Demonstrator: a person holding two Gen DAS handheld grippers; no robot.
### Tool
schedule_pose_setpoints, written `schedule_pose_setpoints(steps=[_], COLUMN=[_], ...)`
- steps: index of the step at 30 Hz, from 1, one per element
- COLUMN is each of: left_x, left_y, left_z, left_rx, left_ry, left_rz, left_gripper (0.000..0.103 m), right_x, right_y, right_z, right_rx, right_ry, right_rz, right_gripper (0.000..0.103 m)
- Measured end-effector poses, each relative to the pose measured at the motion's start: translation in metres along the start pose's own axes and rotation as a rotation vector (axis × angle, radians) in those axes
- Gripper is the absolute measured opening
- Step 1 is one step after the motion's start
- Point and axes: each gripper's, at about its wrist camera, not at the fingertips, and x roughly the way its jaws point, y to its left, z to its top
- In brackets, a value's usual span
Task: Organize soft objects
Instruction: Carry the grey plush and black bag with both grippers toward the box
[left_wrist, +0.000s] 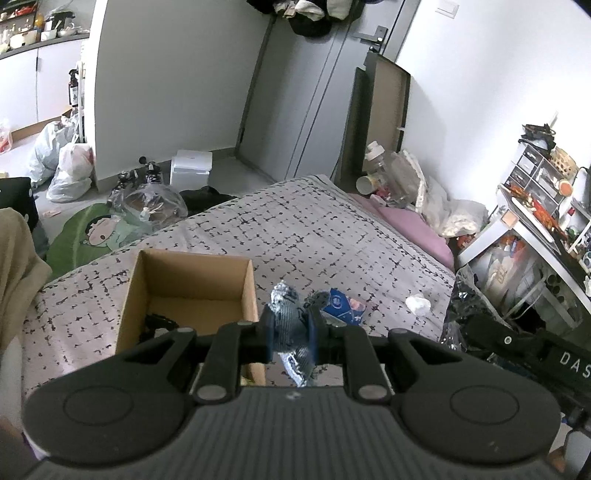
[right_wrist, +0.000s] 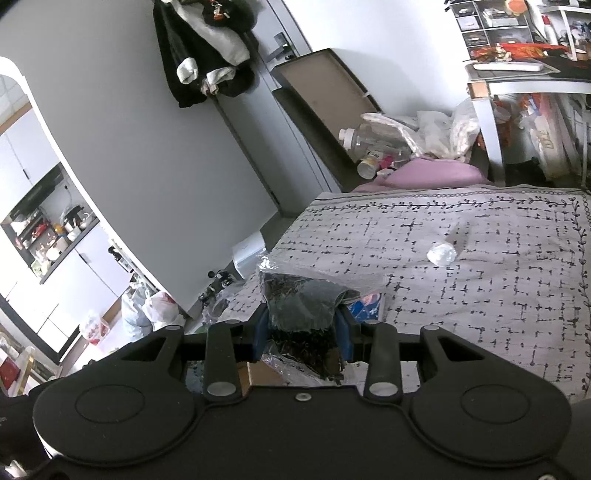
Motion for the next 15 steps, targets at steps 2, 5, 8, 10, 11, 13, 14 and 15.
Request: schedule_pose_setpoints(steps=[2,5,8,10,11,13,14,15], left_x=[0.001,0.002,0.004,0.006,0.007,0.009,0.009,0.010], left_y=[0.006,0.015,0.023,0.029,0.033,0.039,0.043,0.046], left_z=[0.001,0.003,0.004,0.005,0.006,0.007,0.008,0.009], left_rx=[-0.006,-0.014,-0.022,-0.026,-0.028,-0.035,-0.035,-0.035], left_ry=[0.000,0.001,0.002,0.002,0.003,0.005,0.004,0.003], left_rz=[0.003,0.007,0.013,0.015,0.014,0.014,0.015,0.016], left_gripper=[0.016,0.016,0.016,0.016,0.016,0.016,0.016,0.016], right_x=[0.003,0.007,0.013,0.017,0.019,0.024,0.026,0.028], right_y=[0.005,0.012,0.018,0.023,0.025,0.028,0.030,0.032], right_z=[-0.001,-0.004,-0.008,-0.010,-0.011,-0.014,-0.015,-0.016], right_rx=[-0.004,-0.011,-0.018,-0.025,-0.029,-0.032,-0.033,-0.035], right_ry=[0.002,0.009,0.019,0.024,0.027,0.033,0.036,0.038], right_rz=[0.003,0.007,0.007,0.006,0.005,0.001,-0.001,-0.004], right_gripper=[0.037,0.037,0.037,0.037,0.037,0.037,0.037,0.037])
